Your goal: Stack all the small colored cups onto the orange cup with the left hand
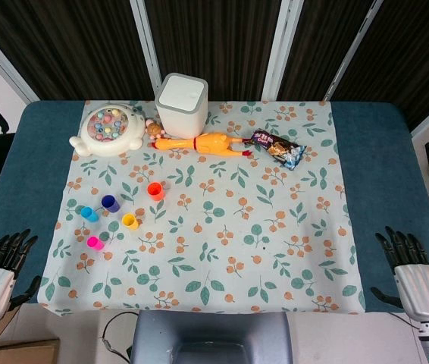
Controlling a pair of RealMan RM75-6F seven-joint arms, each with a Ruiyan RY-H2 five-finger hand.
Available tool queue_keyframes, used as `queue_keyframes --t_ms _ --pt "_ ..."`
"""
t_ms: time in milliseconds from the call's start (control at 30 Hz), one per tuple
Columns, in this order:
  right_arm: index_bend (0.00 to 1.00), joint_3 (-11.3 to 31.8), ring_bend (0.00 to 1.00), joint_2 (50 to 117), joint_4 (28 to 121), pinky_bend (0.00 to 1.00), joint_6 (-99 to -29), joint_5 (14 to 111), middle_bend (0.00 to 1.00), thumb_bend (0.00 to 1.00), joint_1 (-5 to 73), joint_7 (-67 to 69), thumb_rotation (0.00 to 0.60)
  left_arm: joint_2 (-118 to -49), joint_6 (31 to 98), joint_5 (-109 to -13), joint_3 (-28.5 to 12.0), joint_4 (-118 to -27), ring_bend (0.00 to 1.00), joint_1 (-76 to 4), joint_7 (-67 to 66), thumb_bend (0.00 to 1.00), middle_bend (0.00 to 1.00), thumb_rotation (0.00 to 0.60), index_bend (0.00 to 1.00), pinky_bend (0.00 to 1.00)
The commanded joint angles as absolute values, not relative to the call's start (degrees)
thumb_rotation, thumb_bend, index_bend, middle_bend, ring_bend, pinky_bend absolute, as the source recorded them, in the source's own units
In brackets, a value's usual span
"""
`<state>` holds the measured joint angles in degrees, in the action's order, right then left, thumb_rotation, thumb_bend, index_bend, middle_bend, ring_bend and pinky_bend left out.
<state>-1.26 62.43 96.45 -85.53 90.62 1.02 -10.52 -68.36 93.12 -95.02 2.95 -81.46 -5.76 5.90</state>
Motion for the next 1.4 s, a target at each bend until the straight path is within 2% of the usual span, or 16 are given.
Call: queue_keyframes --t_ms 33,167,267,367,600,767,967,1100,1400 --pt "0.00 -1.4 0.00 62.6 96.5 0.00 -85.4 90.8 0.00 0.22 1.0 -11.1 0.600 -68.6 93.0 -95.6 2.8 -81.1 0.00 -6.1 6.9 0.38 0.00 0.600 0.00 0.08" --pt "0.00 -1.3 0.00 62.6 96.8 0.00 -85.3 90.6 0.00 0.22 1.0 -10.8 0.600 -71.7 92.6 -96.5 0.5 -80.2 0.00 -8.6 9.1 0.38 0.00 0.600 0.00 0.08" --pt "0.00 -1.1 0.00 62.5 96.8 0.00 -85.3 90.7 0.00 0.22 1.1 -10.2 0.600 -74.2 88.4 -96.9 -1.8 -80.2 0.00 -13.0 8.7 0.38 0.00 0.600 0.00 0.08" --pt "0.00 -1.0 0.00 62.5 96.7 0.00 -84.8 90.4 0.00 0.22 1.4 -10.1 0.600 -75.7 81.7 -95.6 -4.7 -81.8 0.00 -18.5 6.6 0.37 0.00 0.600 0.00 0.08" --pt "0.00 -0.1 0.00 62.7 96.7 0.00 -83.6 88.7 0.00 0.22 2.0 -10.0 0.600 -79.5 63.4 -82.9 -12.2 -81.8 0.00 -29.9 -0.8 0.37 0.00 0.600 0.00 0.08" --pt "0.00 0.3 0.00 62.6 96.7 0.00 -82.7 87.5 0.00 0.22 2.4 -10.0 0.600 -84.7 56.9 -75.6 -15.0 -76.1 0.00 -34.8 -4.4 0.37 0.00 0.600 0.05 0.08" --pt "0.00 0.5 0.00 62.2 96.7 0.00 -83.1 87.1 0.00 0.22 2.3 -9.3 0.600 -90.0 52.7 -70.2 -15.4 -66.5 0.00 -38.1 -7.7 0.36 0.00 0.600 0.15 0.08" --pt "0.00 0.7 0.00 62.0 96.6 0.00 -83.0 86.7 0.00 0.22 2.3 -8.9 0.600 -91.4 52.2 -69.2 -14.7 -62.6 0.00 -38.4 -7.4 0.36 0.00 0.600 0.25 0.08" --pt "0.00 0.6 0.00 62.1 96.6 0.00 -83.1 86.7 0.00 0.22 2.2 -9.1 0.600 -92.8 50.2 -68.0 -13.3 -56.9 0.00 -38.6 -5.9 0.36 0.00 0.600 0.29 0.08"
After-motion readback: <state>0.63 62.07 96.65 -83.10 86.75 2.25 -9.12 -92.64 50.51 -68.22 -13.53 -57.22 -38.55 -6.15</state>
